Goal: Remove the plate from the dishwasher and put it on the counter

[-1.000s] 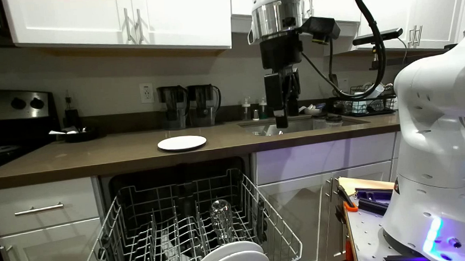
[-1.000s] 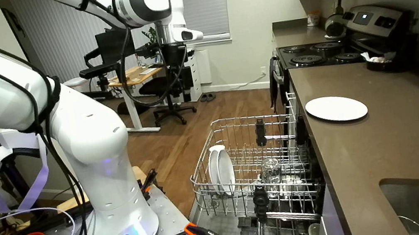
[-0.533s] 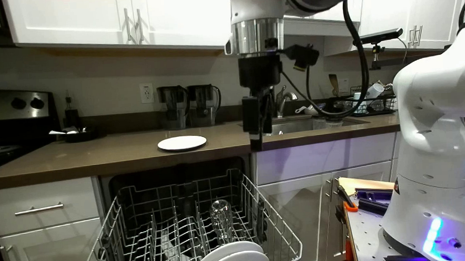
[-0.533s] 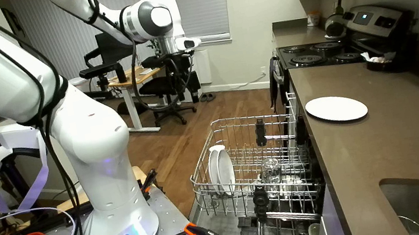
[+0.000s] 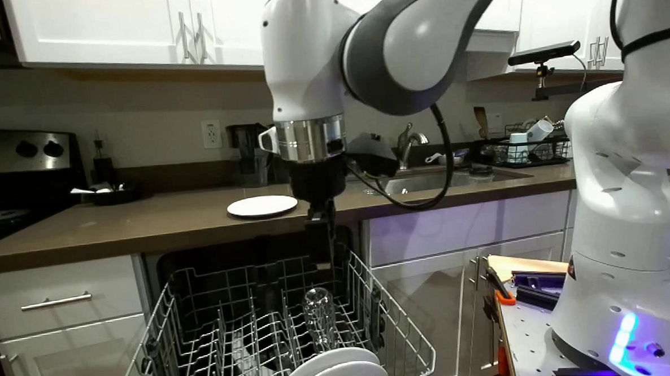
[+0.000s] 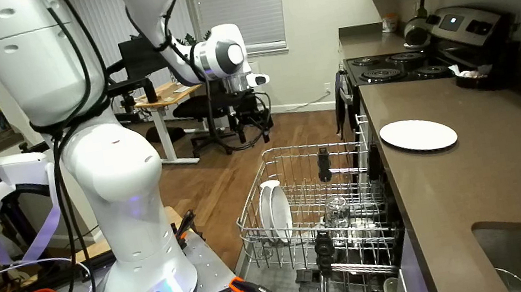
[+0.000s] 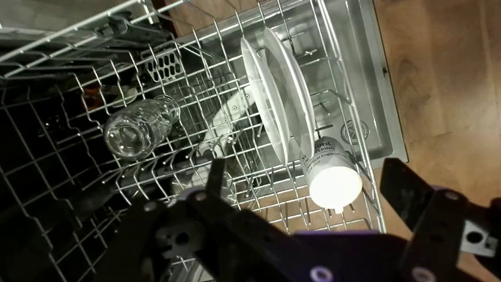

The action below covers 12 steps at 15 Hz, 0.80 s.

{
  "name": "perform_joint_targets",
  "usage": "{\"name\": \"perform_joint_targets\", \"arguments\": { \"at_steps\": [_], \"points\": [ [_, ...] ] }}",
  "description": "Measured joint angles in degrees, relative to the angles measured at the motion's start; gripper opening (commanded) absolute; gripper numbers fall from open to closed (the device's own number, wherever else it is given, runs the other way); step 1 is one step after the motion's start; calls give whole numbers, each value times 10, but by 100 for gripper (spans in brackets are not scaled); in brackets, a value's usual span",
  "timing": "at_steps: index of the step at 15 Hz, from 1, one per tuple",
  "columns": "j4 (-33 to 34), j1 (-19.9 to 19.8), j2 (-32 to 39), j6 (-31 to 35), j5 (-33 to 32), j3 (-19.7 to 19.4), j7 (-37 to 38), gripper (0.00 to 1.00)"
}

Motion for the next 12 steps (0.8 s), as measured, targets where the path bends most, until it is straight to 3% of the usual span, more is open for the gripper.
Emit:
{"name": "perform_joint_targets", "arguments": {
  "at_steps": [5, 12],
  "points": [
    [93, 0, 140, -2, 0, -56, -123, 100],
    [132, 3, 251, 0, 0, -81, -151, 100]
  ]
}}
